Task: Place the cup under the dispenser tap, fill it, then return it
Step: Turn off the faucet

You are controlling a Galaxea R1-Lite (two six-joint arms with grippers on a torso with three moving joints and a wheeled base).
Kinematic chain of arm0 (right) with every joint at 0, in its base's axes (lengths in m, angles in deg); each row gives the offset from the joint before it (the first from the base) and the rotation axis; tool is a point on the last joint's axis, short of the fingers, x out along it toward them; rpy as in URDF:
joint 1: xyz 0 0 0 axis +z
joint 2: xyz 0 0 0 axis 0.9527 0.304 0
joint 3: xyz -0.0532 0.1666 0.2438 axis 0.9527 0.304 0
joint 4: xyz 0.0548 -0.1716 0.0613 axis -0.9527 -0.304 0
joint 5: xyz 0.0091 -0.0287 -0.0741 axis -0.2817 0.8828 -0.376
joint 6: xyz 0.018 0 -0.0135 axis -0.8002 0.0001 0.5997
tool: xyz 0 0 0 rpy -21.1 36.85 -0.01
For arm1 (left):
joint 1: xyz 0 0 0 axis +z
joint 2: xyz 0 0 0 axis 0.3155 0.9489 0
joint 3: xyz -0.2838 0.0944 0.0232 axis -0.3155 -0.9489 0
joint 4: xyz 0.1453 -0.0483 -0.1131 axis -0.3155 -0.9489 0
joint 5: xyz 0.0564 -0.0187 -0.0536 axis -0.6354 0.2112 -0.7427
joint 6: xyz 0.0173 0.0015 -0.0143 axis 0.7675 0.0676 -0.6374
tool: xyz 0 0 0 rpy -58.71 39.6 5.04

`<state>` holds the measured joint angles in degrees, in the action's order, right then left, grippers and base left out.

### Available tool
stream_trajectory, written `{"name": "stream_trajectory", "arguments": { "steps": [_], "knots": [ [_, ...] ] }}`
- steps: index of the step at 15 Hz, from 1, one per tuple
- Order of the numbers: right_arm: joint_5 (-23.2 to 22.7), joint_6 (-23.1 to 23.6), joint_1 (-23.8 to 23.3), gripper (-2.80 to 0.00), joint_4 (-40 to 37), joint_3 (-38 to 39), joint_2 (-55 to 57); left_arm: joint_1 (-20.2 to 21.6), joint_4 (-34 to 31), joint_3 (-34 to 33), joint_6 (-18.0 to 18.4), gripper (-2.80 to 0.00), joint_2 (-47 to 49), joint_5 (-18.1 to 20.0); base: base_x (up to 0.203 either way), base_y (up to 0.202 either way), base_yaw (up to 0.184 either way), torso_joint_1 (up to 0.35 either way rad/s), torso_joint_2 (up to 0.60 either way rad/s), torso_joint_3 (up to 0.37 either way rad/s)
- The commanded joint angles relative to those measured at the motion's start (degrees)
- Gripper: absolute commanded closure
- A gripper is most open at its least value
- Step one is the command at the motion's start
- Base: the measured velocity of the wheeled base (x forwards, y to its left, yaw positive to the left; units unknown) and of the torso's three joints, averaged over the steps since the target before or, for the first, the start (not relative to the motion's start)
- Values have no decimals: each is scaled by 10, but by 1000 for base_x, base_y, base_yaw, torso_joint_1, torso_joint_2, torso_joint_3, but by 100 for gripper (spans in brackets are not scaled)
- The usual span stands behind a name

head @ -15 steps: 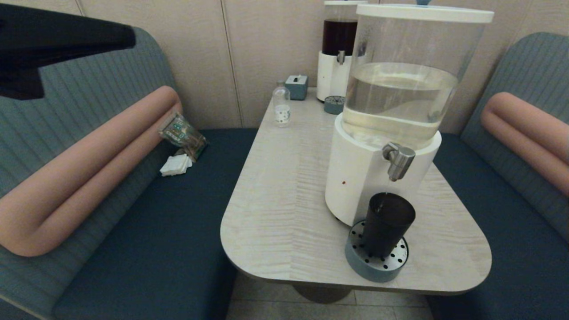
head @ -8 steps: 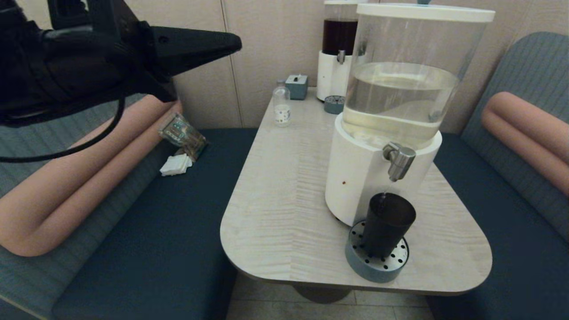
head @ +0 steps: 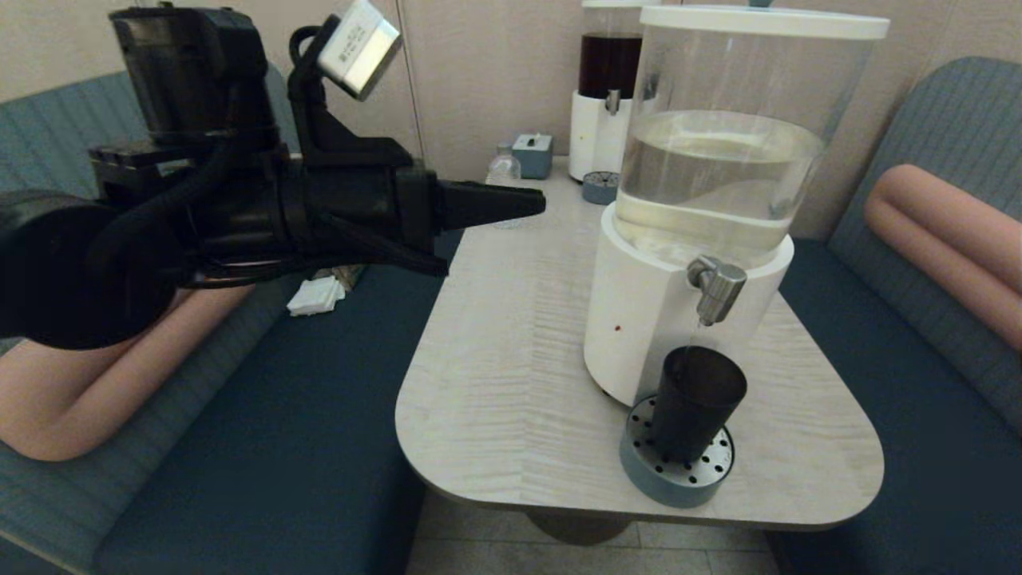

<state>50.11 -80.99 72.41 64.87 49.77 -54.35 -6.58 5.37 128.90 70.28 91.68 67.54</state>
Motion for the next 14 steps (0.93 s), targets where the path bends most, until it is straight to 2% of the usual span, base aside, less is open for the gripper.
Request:
{"name": "stream_trajectory", "arguments": {
  "steps": [1,4,7,9,11,14],
  "knots": [
    [0,0,1,0,0,7,-1,-19,0,6,83,0,32,-24,0,0,0,0,0,0],
    [0,0,1,0,0,7,-1,-58,9,4,103,0,59,-69,0,0,0,0,0,0],
    [0,0,1,0,0,7,-1,-81,91,8,125,0,102,-117,0,0,0,0,0,0],
    [0,0,0,0,0,7,-1,-92,141,9,158,0,131,-136,0,0,0,0,0,0],
    [0,0,1,0,0,7,-1,-104,149,10,166,0,137,-152,0,0,0,0,0,0],
    [0,0,1,0,0,7,-1,-105,164,3,215,0,147,-155,0,0,0,0,0,0]
  ]
}}
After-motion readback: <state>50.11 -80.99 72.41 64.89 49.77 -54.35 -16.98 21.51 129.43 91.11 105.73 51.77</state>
